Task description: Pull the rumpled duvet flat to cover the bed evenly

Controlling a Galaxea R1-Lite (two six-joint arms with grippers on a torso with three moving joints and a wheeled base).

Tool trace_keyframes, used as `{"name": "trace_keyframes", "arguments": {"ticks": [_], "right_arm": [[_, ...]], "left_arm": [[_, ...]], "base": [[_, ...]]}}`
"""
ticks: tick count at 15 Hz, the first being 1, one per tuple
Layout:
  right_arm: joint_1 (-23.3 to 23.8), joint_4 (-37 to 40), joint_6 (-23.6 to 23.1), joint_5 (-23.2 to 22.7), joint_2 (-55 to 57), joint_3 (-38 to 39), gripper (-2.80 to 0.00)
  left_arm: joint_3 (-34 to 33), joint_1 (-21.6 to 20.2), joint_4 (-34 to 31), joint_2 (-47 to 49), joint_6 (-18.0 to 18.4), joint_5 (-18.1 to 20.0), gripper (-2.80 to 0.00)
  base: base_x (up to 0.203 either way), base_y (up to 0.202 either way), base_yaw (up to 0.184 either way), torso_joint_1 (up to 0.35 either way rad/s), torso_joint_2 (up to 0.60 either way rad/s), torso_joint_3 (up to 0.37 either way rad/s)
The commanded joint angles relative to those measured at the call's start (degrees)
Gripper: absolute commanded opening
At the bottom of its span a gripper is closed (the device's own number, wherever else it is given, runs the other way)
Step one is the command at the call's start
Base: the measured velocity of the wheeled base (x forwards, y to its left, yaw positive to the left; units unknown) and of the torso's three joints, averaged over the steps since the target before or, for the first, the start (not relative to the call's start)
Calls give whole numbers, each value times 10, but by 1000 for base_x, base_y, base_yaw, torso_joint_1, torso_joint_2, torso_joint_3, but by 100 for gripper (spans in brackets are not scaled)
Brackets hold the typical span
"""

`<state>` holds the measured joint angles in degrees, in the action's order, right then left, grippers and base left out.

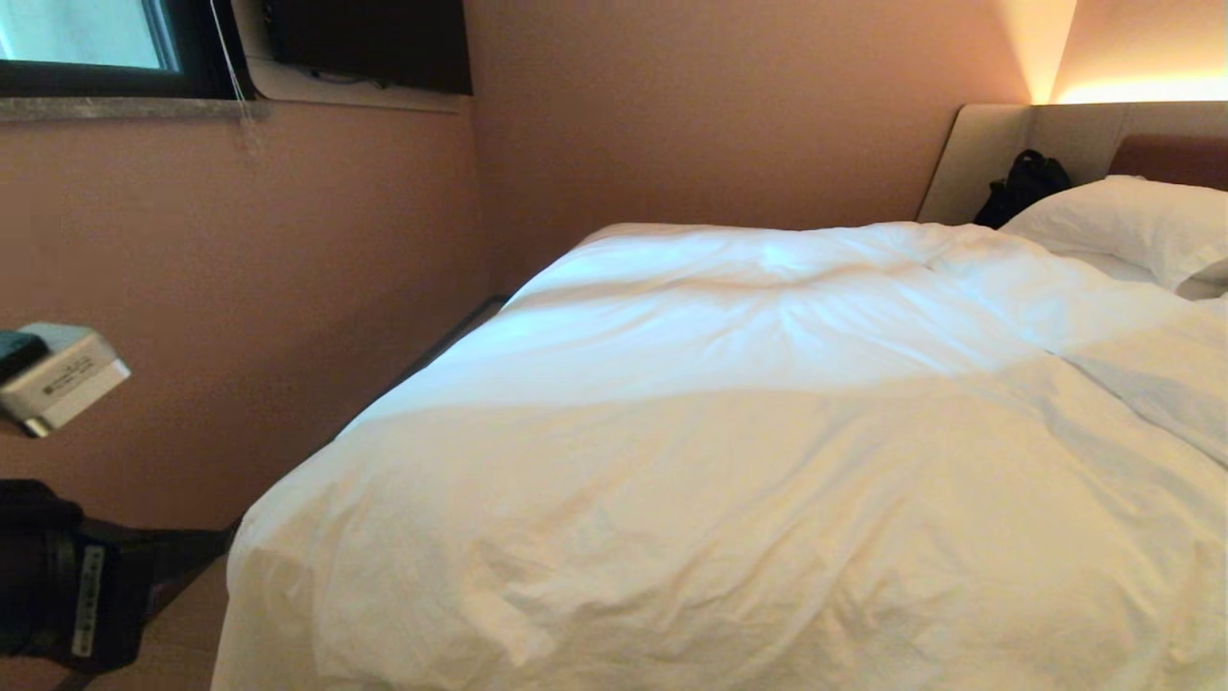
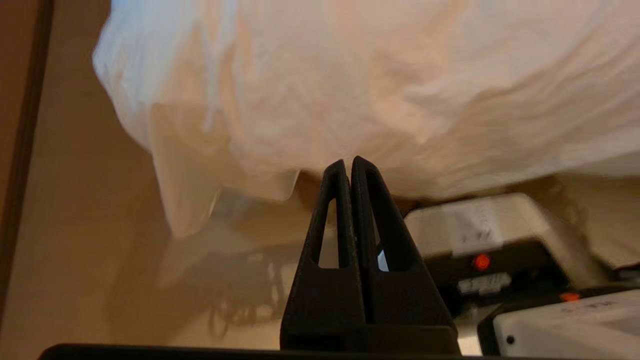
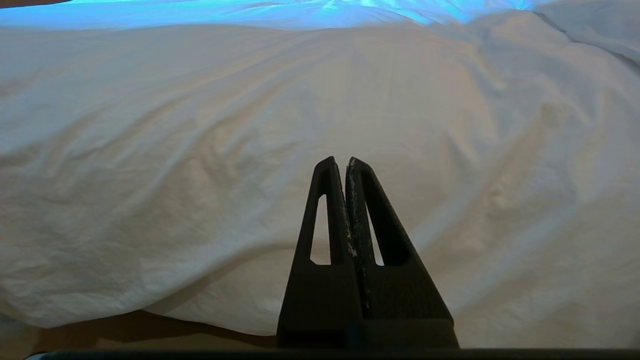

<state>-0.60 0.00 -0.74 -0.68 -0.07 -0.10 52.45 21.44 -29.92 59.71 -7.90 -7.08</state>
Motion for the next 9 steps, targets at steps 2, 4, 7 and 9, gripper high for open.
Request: {"name": "trace_keyframes", "arguments": {"ticks": [2, 4, 7, 9], "right_arm": [[0, 0, 0, 0, 1, 0, -280], [0, 0, 0, 0, 1, 0, -280], [0, 0, 0, 0, 1, 0, -280], [0, 0, 0, 0, 1, 0, -280]], "left_arm": [[-60, -1, 97, -85, 2, -6, -280], [-116, -2, 229, -108, 6, -62, -280], [-172, -2, 390, -113, 26, -161, -280], [-195, -2, 439, -114, 39, -182, -280]], "base": [[0, 0, 0, 0, 0, 0], [0, 0, 0, 0, 0, 0], [0, 0, 0, 0, 0, 0], [0, 0, 0, 0, 0, 0]]}}
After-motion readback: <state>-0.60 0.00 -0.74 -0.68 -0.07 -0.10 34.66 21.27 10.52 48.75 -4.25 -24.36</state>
